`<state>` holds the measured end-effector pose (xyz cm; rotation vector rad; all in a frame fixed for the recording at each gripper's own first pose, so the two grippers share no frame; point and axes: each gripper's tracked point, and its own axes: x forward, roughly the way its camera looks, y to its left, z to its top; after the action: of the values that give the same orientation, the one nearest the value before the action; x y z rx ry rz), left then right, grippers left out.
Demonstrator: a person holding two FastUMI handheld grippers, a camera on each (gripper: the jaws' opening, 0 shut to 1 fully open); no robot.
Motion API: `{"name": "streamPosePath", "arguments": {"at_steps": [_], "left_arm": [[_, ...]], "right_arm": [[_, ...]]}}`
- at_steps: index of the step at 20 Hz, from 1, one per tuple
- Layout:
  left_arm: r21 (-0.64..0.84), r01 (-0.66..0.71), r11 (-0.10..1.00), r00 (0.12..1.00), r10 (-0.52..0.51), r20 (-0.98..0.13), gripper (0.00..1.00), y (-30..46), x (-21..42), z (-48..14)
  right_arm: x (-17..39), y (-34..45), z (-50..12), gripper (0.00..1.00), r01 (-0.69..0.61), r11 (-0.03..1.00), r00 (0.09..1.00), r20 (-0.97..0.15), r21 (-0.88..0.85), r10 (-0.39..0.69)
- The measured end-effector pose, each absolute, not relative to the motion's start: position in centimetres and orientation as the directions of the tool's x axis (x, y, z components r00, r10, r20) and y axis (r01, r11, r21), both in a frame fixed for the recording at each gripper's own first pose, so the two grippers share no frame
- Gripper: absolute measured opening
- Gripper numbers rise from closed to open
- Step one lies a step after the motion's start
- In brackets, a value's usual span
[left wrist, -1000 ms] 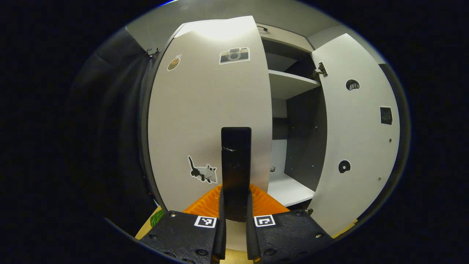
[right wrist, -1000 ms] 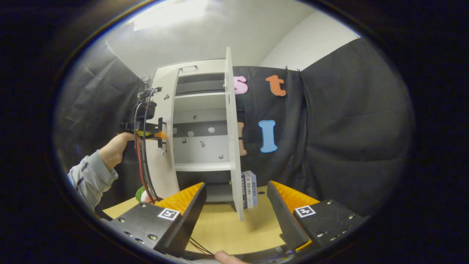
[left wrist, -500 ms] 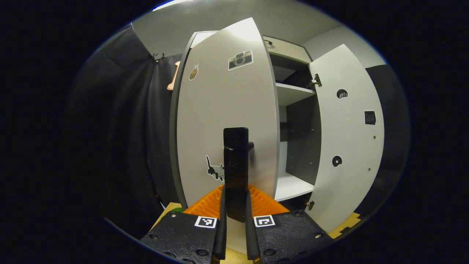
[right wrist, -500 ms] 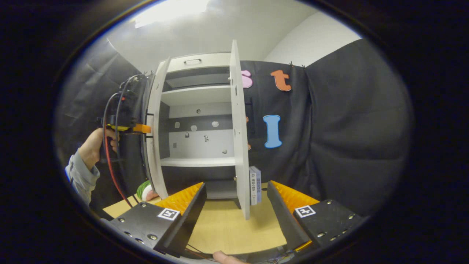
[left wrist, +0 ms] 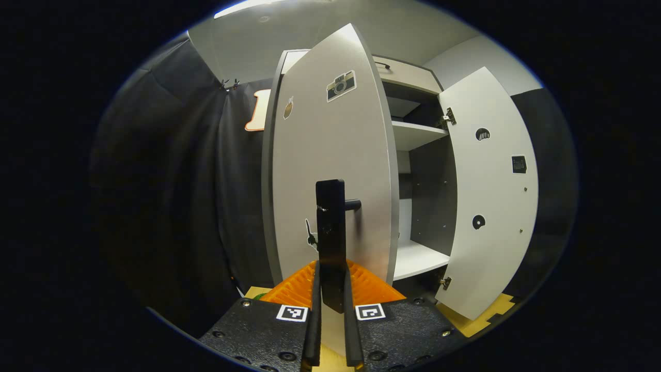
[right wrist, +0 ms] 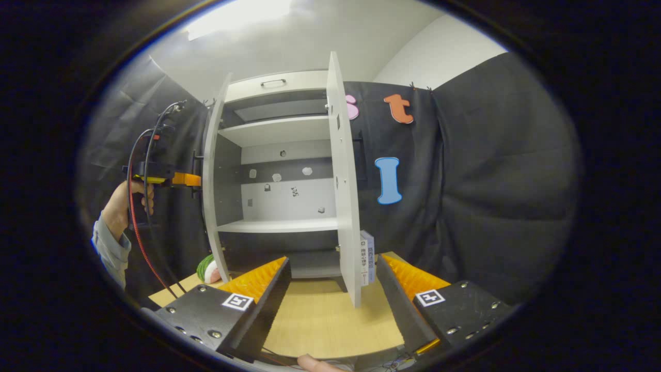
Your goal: Open the right door of the double-door shoe cabinet with the right hand, and open the left door with the left hand.
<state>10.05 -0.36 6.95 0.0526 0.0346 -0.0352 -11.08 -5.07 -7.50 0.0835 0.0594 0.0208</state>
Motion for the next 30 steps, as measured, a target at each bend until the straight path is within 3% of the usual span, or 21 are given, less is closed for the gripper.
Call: {"name": "streamPosePath", "arguments": {"at_steps": [9,17,24,27,30], "left_arm": [[0.075,-0.008,0.997,0.999,0.011,-0.036,0.14,3.2,8.5,7.3],[0.075,-0.136,0.988,0.990,0.138,-0.032,0.02,10.6,7.2,7.4],[0.008,-0.043,0.999,0.998,0.043,-0.035,0.02,11.6,7.2,7.5],[0.021,-0.035,0.999,0.999,0.035,-0.029,0.00,11.6,7.3,7.5],[0.034,-0.053,0.998,0.998,0.054,-0.026,0.04,11.8,6.9,7.5]], "right_arm": [[-11.0,-4.0,-7.7,0.98,-0.033,0.996,0.998,-0.058,0.083,0.038],[-10.4,-2.8,-8.5,0.98,-0.037,0.995,0.996,-0.080,0.094,0.044],[-10.3,-1.0,-8.8,0.98,-0.064,0.995,0.994,-0.079,0.079,0.071],[-10.2,-0.7,-8.9,0.98,-0.072,0.995,0.994,-0.082,0.073,0.078],[-10.1,-0.6,-8.9,0.94,-0.068,0.994,0.994,-0.083,0.084,0.075]]}}
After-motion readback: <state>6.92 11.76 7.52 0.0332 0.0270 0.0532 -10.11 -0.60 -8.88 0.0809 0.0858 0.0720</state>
